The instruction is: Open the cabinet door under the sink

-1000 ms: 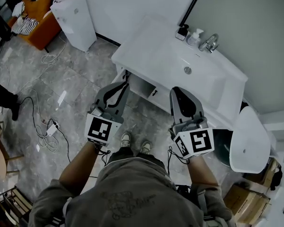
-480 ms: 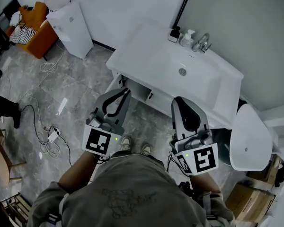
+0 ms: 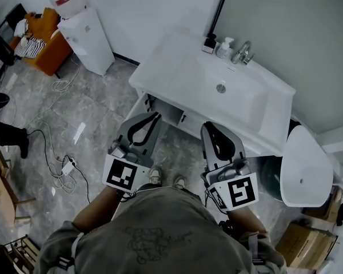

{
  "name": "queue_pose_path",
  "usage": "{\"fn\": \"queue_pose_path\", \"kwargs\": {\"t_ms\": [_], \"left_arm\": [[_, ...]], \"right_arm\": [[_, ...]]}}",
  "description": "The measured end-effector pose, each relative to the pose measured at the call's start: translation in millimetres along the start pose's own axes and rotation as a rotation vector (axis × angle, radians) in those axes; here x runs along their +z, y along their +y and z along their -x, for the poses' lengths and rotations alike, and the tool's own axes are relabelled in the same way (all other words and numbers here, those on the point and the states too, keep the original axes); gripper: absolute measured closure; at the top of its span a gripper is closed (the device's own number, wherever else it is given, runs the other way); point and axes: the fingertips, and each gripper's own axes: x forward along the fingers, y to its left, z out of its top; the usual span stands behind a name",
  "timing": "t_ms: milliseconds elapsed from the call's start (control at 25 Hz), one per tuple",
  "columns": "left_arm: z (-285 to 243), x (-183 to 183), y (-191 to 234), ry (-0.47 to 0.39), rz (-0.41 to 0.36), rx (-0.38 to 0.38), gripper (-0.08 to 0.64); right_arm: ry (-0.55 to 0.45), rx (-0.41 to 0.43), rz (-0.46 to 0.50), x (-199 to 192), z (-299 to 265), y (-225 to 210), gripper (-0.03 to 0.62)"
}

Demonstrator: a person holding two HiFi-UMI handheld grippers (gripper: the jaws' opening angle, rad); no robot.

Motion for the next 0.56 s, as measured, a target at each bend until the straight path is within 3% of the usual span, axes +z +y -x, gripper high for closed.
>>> {"fn": "queue_pose_path", "kwargs": {"t_ms": [560], "left_arm": [[1, 2, -4, 0.02, -0.002, 0.005, 0.532]], "right_arm": [[-0.016, -0.016, 0.002, 6, 12, -12, 0.555]]}}
